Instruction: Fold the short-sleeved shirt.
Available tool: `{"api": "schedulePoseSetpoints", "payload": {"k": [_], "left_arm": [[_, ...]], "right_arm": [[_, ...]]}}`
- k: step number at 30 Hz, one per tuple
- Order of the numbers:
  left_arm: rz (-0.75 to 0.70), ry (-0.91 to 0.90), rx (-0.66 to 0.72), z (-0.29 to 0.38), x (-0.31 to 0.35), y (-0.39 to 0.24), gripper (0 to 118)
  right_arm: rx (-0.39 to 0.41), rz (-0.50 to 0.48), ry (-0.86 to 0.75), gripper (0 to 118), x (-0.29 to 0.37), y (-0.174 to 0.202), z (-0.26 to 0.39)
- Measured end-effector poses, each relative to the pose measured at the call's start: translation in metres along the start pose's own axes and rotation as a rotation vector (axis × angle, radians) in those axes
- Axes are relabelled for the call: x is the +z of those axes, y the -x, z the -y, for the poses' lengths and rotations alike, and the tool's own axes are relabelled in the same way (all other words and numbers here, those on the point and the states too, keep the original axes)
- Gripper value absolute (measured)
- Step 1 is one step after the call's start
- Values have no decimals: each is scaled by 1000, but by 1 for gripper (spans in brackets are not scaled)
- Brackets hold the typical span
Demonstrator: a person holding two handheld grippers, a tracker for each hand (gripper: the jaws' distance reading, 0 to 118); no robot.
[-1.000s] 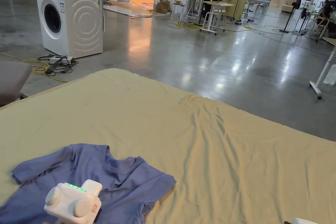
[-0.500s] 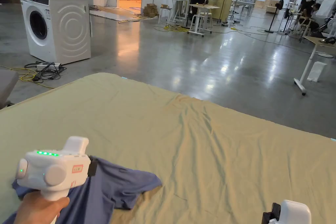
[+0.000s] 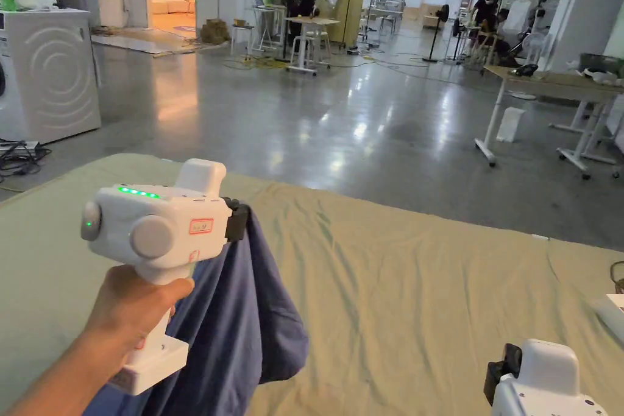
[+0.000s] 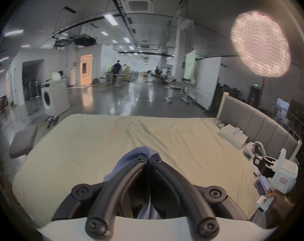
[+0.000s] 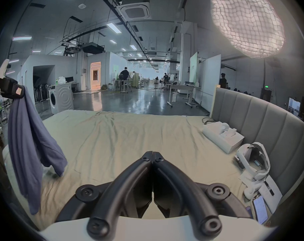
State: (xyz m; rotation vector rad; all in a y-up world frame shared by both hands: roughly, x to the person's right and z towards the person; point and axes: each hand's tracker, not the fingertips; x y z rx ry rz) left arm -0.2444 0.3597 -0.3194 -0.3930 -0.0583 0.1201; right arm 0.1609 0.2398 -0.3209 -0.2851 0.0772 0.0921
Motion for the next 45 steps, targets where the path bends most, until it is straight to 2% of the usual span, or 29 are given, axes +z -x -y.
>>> {"api": "schedulePoseSetpoints", "payload": {"k": [5, 10, 17, 23, 24, 25, 27, 28, 34, 39, 42, 43, 45], "left_arm": [[156, -1, -28, -10, -36, -68, 2], [302, 51, -97, 8, -61, -149, 2], [423, 231, -166, 85, -86, -222, 2], [431, 374, -167, 163, -94, -239, 4], [429, 394, -169, 173, -94, -239, 9], [424, 414, -168, 180, -93, -239, 18], [435, 435, -152, 190, -89, -232, 59], [431, 440, -138, 192, -86, -226, 69], [263, 231, -59, 172, -53, -177, 68], [71, -30, 39, 139, -12, -130, 68], [-49, -146, 41, 125, 9, -110, 68], [-84, -174, 36, 121, 16, -104, 67], [-125, -206, 25, 116, 24, -96, 54]], "right_arm": [[-40, 72, -25, 0, 11, -36, -8], [-65, 136, -47, 0, 23, -69, -13], [-72, 190, -42, 0, 34, -100, -4], [-99, 196, -3, 0, 33, -106, 10], [-100, 193, 2, 0, 32, -105, 12], [-100, 191, 5, 0, 32, -104, 13], [-96, 184, 9, 0, 32, -102, 14], [-95, 179, 8, 0, 32, -101, 14], [-75, 151, -19, 0, 32, -90, 6], [-53, 125, -83, 0, 34, -75, -6], [-46, 109, -115, 0, 35, -65, -14], [-45, 105, -122, 0, 35, -61, -16], [-47, 93, -137, 0, 34, -56, -19]]}}
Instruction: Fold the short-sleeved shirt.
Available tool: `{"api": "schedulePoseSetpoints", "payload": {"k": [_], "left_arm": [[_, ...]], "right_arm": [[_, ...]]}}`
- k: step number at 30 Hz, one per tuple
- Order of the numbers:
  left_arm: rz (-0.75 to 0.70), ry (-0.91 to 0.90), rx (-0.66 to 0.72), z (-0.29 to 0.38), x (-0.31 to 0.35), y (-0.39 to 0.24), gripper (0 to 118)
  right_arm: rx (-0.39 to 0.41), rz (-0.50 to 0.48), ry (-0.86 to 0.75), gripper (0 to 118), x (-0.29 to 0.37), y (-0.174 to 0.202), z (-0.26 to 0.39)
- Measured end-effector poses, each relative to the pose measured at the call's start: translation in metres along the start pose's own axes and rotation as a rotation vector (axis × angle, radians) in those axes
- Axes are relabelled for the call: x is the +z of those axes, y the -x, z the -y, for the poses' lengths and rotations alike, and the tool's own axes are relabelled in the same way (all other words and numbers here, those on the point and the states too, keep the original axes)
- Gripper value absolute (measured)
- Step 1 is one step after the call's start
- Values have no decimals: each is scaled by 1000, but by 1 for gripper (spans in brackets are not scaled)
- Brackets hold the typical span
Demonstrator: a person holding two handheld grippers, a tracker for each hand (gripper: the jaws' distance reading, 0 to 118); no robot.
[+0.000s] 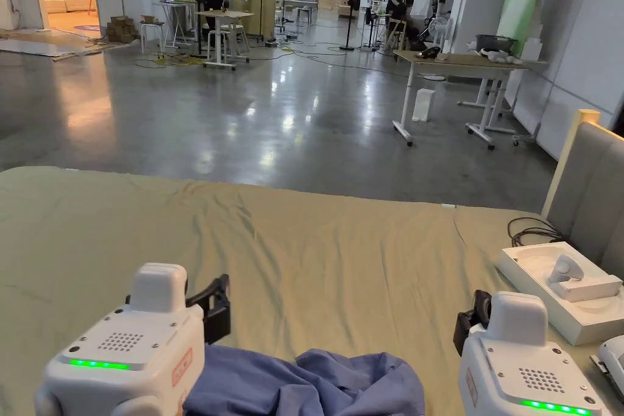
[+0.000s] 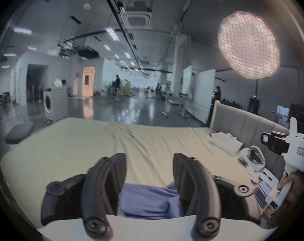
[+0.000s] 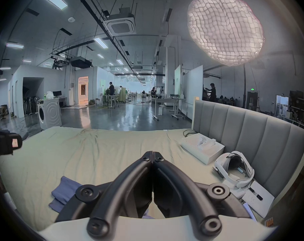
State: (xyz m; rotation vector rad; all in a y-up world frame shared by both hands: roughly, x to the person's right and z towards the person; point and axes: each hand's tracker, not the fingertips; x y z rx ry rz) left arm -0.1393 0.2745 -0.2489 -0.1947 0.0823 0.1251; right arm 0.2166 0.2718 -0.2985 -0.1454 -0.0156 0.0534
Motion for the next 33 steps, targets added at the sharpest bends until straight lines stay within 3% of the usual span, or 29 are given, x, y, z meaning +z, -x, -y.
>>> {"api": "schedulePoseSetpoints", "payload": {"k": [2, 5, 15, 25, 27, 28, 29, 30, 31, 33], "left_arm": [[-3, 5, 5, -3, 2, 8, 41], [-58, 7, -2, -2, 3, 15, 4], [-33, 153, 26, 21, -24, 37, 1], [-13, 530, 120, 53, -158, 77, 2], [-11, 600, 141, 60, -187, 84, 7], [-13, 629, 152, 64, -200, 87, 18], [-14, 659, 165, 68, -214, 90, 45], [-17, 684, 167, 72, -225, 92, 63], [-20, 721, 170, 77, -238, 93, 70], [-35, 775, 160, 87, -255, 94, 70]], "right_arm": [[-1, -1, -13, 0, 0, 6, -2], [-4, -12, -29, 0, 0, 12, -3], [19, -44, -14, 0, -6, 21, 4], [29, -43, 64, 0, -40, 23, 24], [33, -41, 82, 0, -49, 23, 29], [37, -39, 91, 0, -53, 22, 32], [41, -36, 98, 0, -57, 21, 35], [44, -32, 106, 0, -60, 20, 37], [47, -27, 116, 0, -64, 18, 39], [45, -21, 133, 0, -70, 15, 44]]}}
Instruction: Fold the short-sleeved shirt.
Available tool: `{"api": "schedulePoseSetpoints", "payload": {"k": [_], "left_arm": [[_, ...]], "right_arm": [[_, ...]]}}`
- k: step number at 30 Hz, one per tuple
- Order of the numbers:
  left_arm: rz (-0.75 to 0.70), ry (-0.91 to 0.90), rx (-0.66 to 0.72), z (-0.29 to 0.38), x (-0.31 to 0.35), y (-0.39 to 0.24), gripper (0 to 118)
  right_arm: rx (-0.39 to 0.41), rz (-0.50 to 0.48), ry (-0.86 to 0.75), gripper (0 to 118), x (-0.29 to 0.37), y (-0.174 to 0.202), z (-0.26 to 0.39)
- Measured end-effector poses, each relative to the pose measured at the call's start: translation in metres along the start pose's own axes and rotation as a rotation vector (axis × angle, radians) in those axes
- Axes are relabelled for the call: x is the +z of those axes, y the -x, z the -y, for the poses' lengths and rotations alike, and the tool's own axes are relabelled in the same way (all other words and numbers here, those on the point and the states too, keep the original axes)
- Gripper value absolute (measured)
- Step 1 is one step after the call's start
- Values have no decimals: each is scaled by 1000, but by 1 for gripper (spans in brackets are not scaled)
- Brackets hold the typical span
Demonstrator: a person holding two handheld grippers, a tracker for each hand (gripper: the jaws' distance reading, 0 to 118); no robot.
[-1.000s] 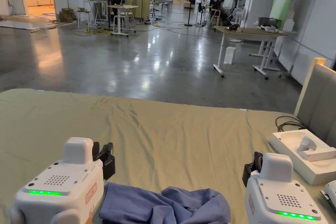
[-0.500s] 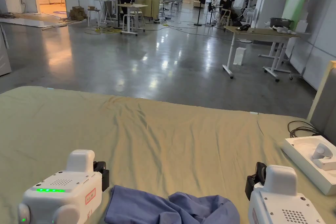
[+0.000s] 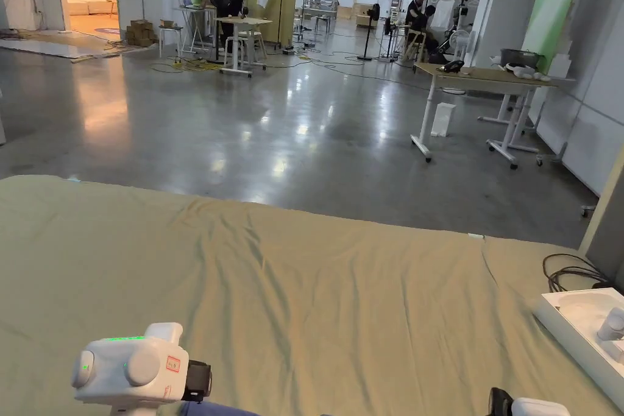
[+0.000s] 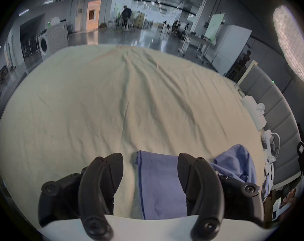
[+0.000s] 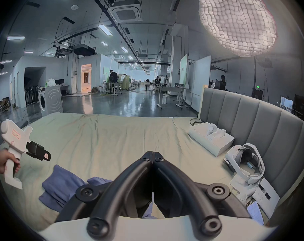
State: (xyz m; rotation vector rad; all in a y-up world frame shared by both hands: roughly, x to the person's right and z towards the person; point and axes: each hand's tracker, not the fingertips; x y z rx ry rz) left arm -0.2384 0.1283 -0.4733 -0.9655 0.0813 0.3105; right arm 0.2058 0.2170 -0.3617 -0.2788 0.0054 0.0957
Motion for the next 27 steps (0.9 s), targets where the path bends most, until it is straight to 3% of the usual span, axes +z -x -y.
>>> {"api": "schedulePoseSetpoints", "payload": {"k": [7, 10, 12, 14, 17, 23, 24, 25, 26, 27], "left_arm": [[-41, 166, -6, 4, -60, -1, 70], [-116, 166, -96, 19, -67, -13, 69], [-164, 125, -143, 26, -64, -24, 58], [-155, 124, -153, 28, -64, -34, 34], [-161, 122, -189, 31, -64, -45, 10], [-125, 59, -227, 30, -48, -35, 5], [-110, 37, -215, 30, -41, -33, 5], [-78, 13, -196, 32, -33, -31, 5], [-68, -7, -186, 33, -24, -30, 5], [-54, -30, -177, 33, -18, -28, 5]], "right_arm": [[8, 38, 60, 0, -16, -17, 16], [10, 50, 88, 0, -21, -23, 22], [3, 55, 105, 0, -26, -26, 26], [-3, 57, 122, 0, -34, -27, 29], [2, 34, 158, 0, -52, -25, 30], [32, -78, 362, 0, -114, -16, 32], [25, -112, 418, 4, -124, -16, 32], [24, -143, 469, 20, -136, -15, 33], [14, -179, 534, 47, -148, -14, 37], [5, -204, 591, 62, -158, -13, 39]]}}
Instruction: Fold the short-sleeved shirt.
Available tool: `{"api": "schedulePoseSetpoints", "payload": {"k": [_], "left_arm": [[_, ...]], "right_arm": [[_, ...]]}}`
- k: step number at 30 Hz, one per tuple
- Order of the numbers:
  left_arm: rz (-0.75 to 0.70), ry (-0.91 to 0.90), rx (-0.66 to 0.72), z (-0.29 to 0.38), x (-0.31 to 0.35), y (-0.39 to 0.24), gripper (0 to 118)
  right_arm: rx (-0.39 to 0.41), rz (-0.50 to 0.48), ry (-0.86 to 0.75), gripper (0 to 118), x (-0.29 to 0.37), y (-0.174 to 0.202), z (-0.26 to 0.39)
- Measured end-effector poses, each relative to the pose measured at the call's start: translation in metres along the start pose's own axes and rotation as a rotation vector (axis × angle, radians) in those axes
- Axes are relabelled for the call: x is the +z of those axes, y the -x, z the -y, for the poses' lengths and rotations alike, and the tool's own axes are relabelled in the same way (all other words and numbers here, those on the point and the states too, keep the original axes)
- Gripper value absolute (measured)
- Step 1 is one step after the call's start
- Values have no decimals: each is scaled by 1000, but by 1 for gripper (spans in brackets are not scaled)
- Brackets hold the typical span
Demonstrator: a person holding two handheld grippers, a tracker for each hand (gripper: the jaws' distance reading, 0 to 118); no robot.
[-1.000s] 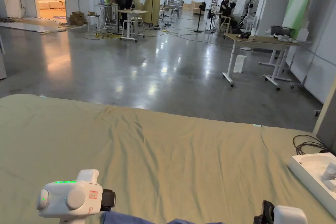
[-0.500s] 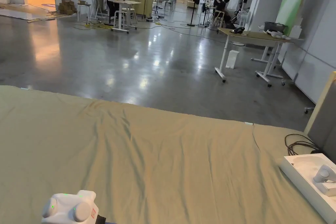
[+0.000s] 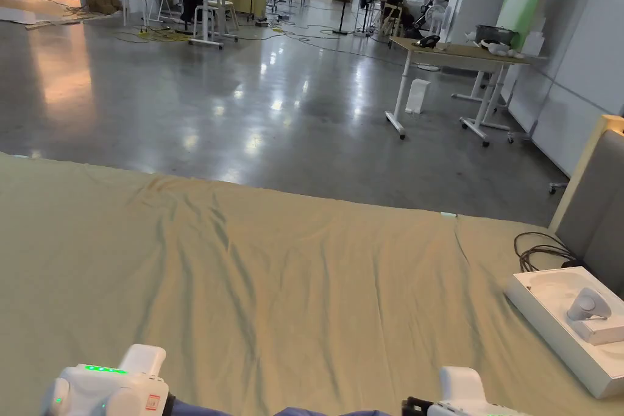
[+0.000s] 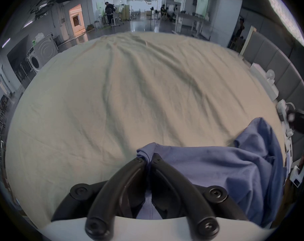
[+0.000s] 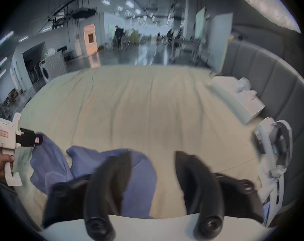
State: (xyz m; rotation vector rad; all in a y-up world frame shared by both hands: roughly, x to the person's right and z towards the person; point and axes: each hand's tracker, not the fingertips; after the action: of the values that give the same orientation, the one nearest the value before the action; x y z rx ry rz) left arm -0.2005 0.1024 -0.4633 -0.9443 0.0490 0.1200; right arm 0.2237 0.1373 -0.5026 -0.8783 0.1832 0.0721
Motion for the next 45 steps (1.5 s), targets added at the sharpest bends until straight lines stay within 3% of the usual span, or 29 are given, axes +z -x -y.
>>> {"api": "schedulePoseSetpoints", "payload": {"k": [2, 6, 10, 11, 13, 14, 22, 32, 45], "left_arm": [[10, -23, 8, 3, 16, 0, 5], [24, -64, 14, 12, 35, -2, 5], [13, -59, 8, 23, 37, -2, 5], [13, -57, 10, 26, 37, 0, 5], [13, -53, 16, 30, 36, 2, 5], [14, -52, 18, 31, 37, 3, 5], [32, -128, 20, 27, 74, 2, 5], [26, -308, 20, -5, 163, 16, 5], [-39, -496, 46, -52, 264, 60, 5]], "right_arm": [[7, -24, 57, 71, -21, 1, -2], [35, -17, 202, 72, -66, 5, 2], [18, -10, 240, 58, -83, 12, 14], [12, 4, 202, 44, -76, 13, 14], [5, -21, 198, 3, -71, 11, 12], [-9, -57, 190, 2, -68, 9, 12], [-56, -34, -28, 1, 6, -4, 4], [17, 19, -339, 1, 134, -15, -25], [9, 141, -603, 0, 247, -38, -69]]}}
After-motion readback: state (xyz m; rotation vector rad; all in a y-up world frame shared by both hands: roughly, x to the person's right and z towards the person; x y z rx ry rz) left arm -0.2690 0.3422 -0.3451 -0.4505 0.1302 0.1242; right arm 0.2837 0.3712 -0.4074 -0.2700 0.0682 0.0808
